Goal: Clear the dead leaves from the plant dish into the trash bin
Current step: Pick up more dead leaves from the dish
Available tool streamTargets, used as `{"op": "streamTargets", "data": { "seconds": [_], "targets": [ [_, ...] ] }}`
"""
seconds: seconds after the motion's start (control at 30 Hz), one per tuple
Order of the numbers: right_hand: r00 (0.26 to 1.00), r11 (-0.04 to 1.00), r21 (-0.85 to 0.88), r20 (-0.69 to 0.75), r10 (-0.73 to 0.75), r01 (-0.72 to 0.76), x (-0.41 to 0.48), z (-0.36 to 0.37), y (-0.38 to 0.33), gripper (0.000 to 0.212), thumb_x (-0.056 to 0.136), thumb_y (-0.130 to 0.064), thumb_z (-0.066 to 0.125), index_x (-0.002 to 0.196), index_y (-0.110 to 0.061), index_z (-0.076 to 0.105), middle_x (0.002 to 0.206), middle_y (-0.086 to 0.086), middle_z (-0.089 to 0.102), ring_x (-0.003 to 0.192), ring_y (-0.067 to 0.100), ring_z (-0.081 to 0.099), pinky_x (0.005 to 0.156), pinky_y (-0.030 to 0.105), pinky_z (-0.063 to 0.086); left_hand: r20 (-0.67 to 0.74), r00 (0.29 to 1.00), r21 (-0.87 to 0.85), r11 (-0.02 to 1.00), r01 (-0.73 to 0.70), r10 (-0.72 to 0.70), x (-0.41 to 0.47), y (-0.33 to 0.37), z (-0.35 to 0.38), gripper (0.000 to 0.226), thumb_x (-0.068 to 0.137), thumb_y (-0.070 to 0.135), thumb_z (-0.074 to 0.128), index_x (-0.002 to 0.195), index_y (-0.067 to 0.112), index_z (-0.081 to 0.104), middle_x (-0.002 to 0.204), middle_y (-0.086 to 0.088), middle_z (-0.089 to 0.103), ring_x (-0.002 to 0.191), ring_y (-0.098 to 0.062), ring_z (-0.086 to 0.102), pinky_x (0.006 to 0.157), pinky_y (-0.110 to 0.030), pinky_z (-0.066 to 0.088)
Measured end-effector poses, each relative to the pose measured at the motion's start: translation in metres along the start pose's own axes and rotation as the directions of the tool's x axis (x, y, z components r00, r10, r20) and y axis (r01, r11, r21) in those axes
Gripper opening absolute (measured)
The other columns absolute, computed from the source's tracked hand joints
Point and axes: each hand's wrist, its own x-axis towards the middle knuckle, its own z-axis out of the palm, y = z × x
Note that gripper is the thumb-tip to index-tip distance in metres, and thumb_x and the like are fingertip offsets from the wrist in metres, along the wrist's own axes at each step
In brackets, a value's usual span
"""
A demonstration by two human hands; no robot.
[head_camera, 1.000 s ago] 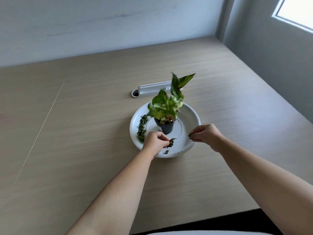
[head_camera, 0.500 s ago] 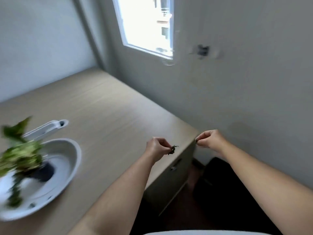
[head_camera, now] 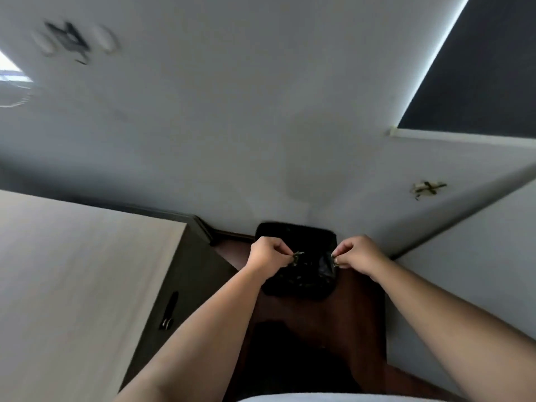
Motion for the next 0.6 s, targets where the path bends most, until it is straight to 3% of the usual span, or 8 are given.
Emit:
{"op": "streamTargets", "data": {
  "seconds": [0.17, 0.27, 0.37, 0.43, 0.5, 0.6],
  "targets": [
    [0.993, 0.994, -0.010, 0.020, 0.113, -0.113, 0.033, 0.026, 0.019, 0.024, 0.070, 0.005, 0.072, 0.059, -0.015, 0.066, 0.060, 0.007, 0.066, 0.050, 0.013, 0.062, 0.051, 0.013, 0.052, 0.072, 0.988, 0.020, 0.990, 0.139, -0.140, 0.049, -0.040, 0.021, 0.026, 0.070, 0.007, 0.079, 0.054, 0.024, 0.066, 0.059, 0.003, 0.063, 0.059, -0.011, 0.061, 0.076, -0.036, 0.062],
    [0.993, 0.993, 0.024, -0.020, 0.120, -0.119, 0.058, 0.042, 0.017, 0.023, 0.071, 0.004, 0.071, 0.060, -0.016, 0.066, 0.070, 0.013, 0.068, 0.055, 0.017, 0.064, 0.059, 0.021, 0.057, 0.041, 0.982, 0.015, 0.983, 0.184, -0.184, 0.082, -0.048, 0.023, 0.024, 0.071, 0.009, 0.078, 0.057, 0.024, 0.066, 0.062, 0.002, 0.066, 0.065, -0.015, 0.066, 0.078, -0.038, 0.062],
    [0.991, 0.988, 0.092, -0.041, 0.129, -0.125, 0.080, 0.051, 0.009, 0.013, 0.078, 0.001, 0.066, 0.086, -0.009, 0.071, 0.087, 0.009, 0.065, 0.075, 0.021, 0.065, 0.079, 0.035, 0.059, -0.018, 0.981, -0.031, 0.981, 0.190, -0.191, 0.108, -0.044, 0.023, 0.009, 0.075, 0.017, 0.077, 0.072, 0.020, 0.069, 0.074, 0.001, 0.068, 0.078, -0.017, 0.069, 0.083, -0.035, 0.059],
    [0.991, 0.985, 0.107, -0.010, 0.135, -0.133, 0.089, 0.053, 0.006, 0.023, 0.083, -0.007, 0.065, 0.105, -0.011, 0.068, 0.102, 0.006, 0.064, 0.092, 0.021, 0.063, 0.087, 0.040, 0.057, -0.020, 0.982, -0.030, 0.982, 0.187, -0.188, 0.117, -0.039, 0.023, 0.018, 0.078, 0.026, 0.075, 0.094, 0.018, 0.069, 0.091, 0.003, 0.068, 0.091, -0.017, 0.065, 0.085, -0.030, 0.054],
    [0.991, 0.989, 0.063, -0.005, 0.134, -0.134, 0.091, 0.051, 0.006, 0.023, 0.086, -0.012, 0.061, 0.108, -0.015, 0.066, 0.112, 0.006, 0.063, 0.104, 0.024, 0.060, 0.092, 0.043, 0.054, 0.006, 0.980, -0.025, 0.980, 0.197, -0.197, 0.121, -0.036, 0.021, 0.034, 0.082, 0.033, 0.070, 0.111, 0.015, 0.065, 0.108, 0.003, 0.066, 0.103, -0.016, 0.061, 0.087, -0.027, 0.048],
    [0.990, 0.990, -0.020, -0.026, 0.140, -0.140, 0.086, 0.045, 0.004, 0.019, 0.090, -0.012, 0.052, 0.094, -0.019, 0.069, 0.107, 0.006, 0.064, 0.091, 0.024, 0.062, 0.085, 0.037, 0.055, 0.013, 0.978, -0.021, 0.978, 0.209, -0.209, 0.120, -0.030, 0.012, 0.036, 0.086, 0.035, 0.064, 0.117, 0.016, 0.062, 0.116, 0.002, 0.063, 0.109, -0.016, 0.057, 0.085, -0.025, 0.043]
  ]
}}
